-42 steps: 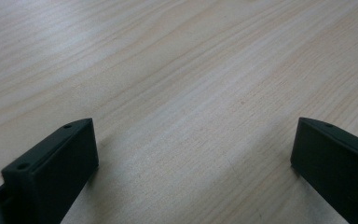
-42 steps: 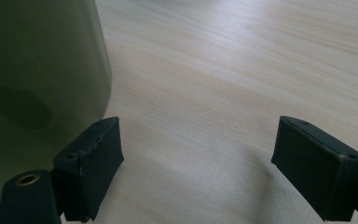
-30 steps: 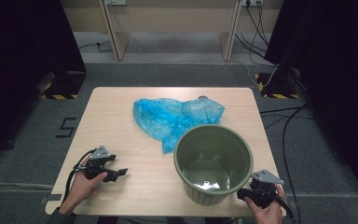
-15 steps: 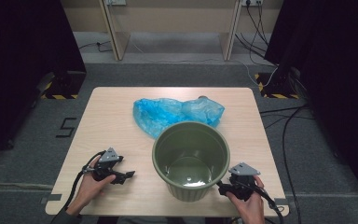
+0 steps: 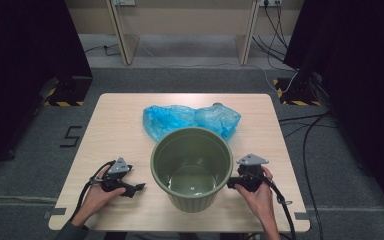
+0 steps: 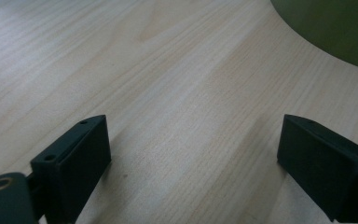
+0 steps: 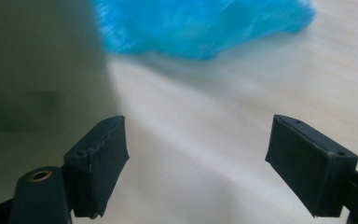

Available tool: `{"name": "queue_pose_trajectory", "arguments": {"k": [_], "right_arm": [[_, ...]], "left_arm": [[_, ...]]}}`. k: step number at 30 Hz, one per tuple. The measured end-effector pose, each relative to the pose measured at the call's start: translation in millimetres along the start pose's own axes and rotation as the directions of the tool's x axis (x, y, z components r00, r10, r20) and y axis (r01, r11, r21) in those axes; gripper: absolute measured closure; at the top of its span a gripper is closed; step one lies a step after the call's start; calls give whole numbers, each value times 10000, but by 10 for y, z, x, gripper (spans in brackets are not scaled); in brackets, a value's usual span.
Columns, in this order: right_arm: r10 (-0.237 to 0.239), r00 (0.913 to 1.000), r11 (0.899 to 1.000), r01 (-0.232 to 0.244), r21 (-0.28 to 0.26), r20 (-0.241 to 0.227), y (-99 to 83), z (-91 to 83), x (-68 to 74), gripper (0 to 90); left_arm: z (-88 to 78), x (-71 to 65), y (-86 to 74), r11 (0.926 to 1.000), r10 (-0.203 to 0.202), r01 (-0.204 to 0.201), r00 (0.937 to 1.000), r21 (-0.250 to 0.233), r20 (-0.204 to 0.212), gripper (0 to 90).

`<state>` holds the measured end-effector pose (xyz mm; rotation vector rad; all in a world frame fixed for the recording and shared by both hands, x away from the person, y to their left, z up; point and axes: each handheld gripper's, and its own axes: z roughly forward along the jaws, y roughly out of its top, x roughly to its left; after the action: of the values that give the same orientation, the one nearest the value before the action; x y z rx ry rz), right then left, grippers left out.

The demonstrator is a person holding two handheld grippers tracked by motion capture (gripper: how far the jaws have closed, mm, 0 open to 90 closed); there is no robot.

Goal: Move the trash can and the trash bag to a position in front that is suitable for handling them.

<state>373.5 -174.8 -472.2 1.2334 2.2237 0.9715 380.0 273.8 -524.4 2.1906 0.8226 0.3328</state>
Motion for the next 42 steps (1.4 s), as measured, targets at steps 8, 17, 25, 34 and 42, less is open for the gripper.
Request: {"name": "queue_pose_trajectory", "arguments": {"k": [8,17,25,34,42], "right_arm": [[367,9993,9993,-367,-81,-64,387,383,-326,206],[152,9981,9995,-135,283,-602,535,877,-297,203],[-138,9989,9990,157,408,-453,471,1097,-323,562],[-1008,9946,9921,985,770,262,447,992,-452,866],[-1126,9854,9876,968,1237,1278,320,654,-966,821]], "left_arm": [[11,14,10,9999,62,-62,10000,87,18,42],[11,14,9,9999,64,-65,10000,83,10,41],[12,13,10,9999,71,-70,10000,83,-5,40],[12,13,10,9999,72,-72,10000,82,-10,40],[13,13,10,9999,70,-70,10000,84,-12,40]]}}
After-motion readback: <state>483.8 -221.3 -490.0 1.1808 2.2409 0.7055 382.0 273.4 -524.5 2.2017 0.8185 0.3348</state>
